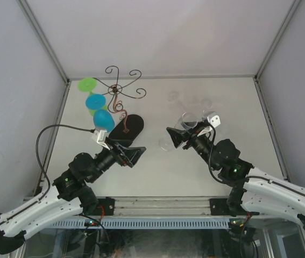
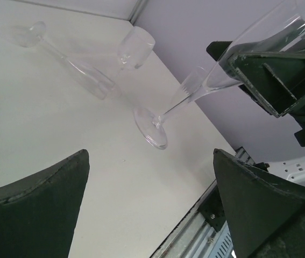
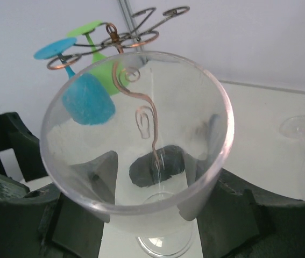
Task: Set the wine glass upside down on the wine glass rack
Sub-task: Turn the wine glass upside down at the wine rack.
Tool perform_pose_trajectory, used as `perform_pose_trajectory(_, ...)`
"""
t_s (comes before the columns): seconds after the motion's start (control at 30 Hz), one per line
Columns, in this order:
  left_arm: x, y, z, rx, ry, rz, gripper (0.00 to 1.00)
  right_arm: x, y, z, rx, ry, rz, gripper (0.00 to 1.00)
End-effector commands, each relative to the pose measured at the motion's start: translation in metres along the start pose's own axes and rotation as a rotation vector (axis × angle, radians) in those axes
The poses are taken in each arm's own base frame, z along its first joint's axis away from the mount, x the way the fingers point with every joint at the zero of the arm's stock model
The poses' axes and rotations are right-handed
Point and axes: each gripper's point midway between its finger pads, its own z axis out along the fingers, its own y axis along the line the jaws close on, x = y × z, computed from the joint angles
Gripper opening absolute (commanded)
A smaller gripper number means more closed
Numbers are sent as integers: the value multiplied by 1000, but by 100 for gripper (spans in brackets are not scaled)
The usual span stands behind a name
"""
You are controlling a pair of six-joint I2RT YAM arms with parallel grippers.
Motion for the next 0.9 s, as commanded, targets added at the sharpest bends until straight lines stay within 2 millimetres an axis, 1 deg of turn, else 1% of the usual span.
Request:
perform_pose_trajectory(0.0, -13, -21, 10, 67, -59, -81, 100, -65, 21, -2, -68, -199, 82, 42)
perform_pose_trajectory(0.1, -11, -31, 15, 103, -53, -93, 97, -74, 29, -2, -99, -232, 90, 42)
perform_pose_trajectory(0.27, -6, -37, 24, 114, -31, -125, 89, -91, 49, -5, -191, -289, 112, 42)
perform_pose_trajectory(0.5, -1, -44, 31, 138, -8, -134, 74, -104, 74, -13, -285, -330, 105, 42)
perform_pose_trajectory(0.6, 0, -47, 32, 149, -3, -139, 66, -107, 83, -15, -323, -334, 101, 42)
perform_pose_trajectory(0.73, -2, -49, 32, 155, -8, -136, 51, -108, 93, -19, -356, -334, 100, 41)
perform_pose_trajectory(0.87, -5, -51, 32, 159, -16, -131, 35, -103, 98, -21, -360, -317, 94, 41)
